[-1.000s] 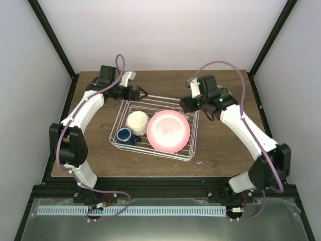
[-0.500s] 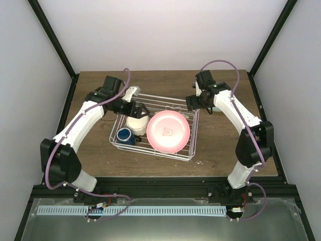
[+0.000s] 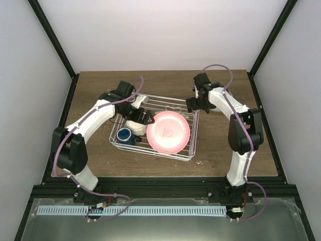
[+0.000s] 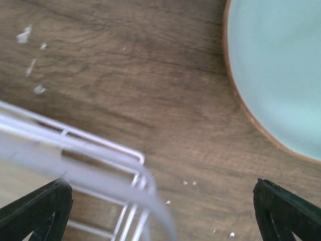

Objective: Load the mixed dishes into the dish rack

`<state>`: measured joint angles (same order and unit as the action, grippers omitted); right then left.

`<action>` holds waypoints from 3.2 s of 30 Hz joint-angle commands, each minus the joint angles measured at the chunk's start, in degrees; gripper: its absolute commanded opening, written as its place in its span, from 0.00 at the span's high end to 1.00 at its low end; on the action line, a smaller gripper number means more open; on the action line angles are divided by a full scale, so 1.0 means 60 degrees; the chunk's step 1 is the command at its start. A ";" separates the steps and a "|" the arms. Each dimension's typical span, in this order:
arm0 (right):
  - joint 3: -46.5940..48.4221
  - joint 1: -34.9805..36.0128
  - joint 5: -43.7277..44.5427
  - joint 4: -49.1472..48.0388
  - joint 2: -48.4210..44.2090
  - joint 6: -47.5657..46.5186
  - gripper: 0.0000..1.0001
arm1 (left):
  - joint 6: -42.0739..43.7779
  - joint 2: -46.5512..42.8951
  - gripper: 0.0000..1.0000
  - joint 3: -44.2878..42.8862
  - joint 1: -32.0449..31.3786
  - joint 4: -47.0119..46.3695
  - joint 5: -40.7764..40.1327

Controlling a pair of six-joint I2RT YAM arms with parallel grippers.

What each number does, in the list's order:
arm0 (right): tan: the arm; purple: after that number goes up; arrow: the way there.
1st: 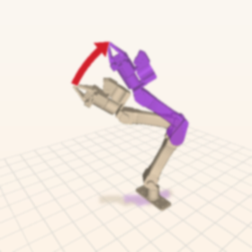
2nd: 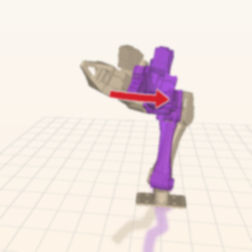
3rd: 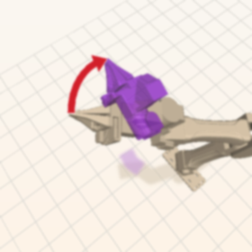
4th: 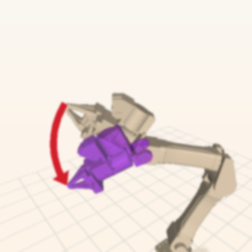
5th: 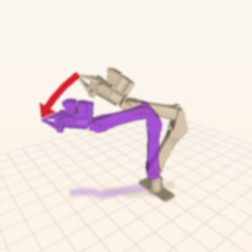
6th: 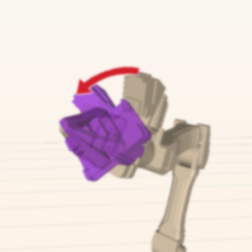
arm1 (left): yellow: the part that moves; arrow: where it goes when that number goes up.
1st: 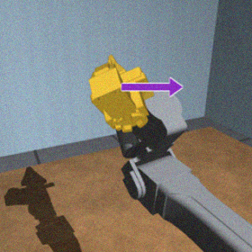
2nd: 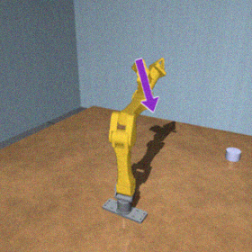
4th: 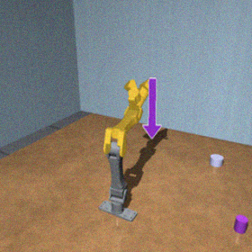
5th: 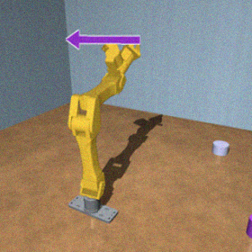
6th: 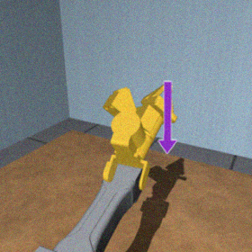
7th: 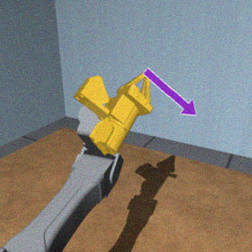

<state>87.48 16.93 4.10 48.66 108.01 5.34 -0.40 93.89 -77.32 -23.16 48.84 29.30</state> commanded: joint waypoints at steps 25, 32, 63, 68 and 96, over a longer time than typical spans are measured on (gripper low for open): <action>0.3453 -0.1030 -0.0491 -0.0416 0.1964 -0.1738 0.00 | -0.0209 0.1160 0.00 -0.0626 -0.0205 -0.0486 0.1222; 0.2454 -0.0641 -0.0429 -0.0386 0.0851 -0.1903 0.08 | -0.0195 0.1384 0.24 -0.0723 -0.0297 -0.0508 0.1525; -0.0760 -0.0476 -0.1541 -0.1248 -0.3701 -0.1067 0.23 | -0.0521 0.0314 0.97 0.0282 -0.0550 -0.1847 0.1888; -0.2102 -0.0473 -0.3357 -0.2195 -0.4929 -0.1136 0.20 | -0.0752 -0.0604 1.00 0.0439 -0.0549 -0.2454 0.1494; -0.3787 -0.0438 -0.5508 -0.3733 -0.7015 -0.1560 0.20 | -0.0497 -0.0082 1.00 -0.1175 -0.0330 -0.2000 -0.0753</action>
<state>65.49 13.72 -25.39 27.86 64.90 -3.55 -4.19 92.29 -80.20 -25.21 38.15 24.58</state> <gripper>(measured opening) 0.807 0.044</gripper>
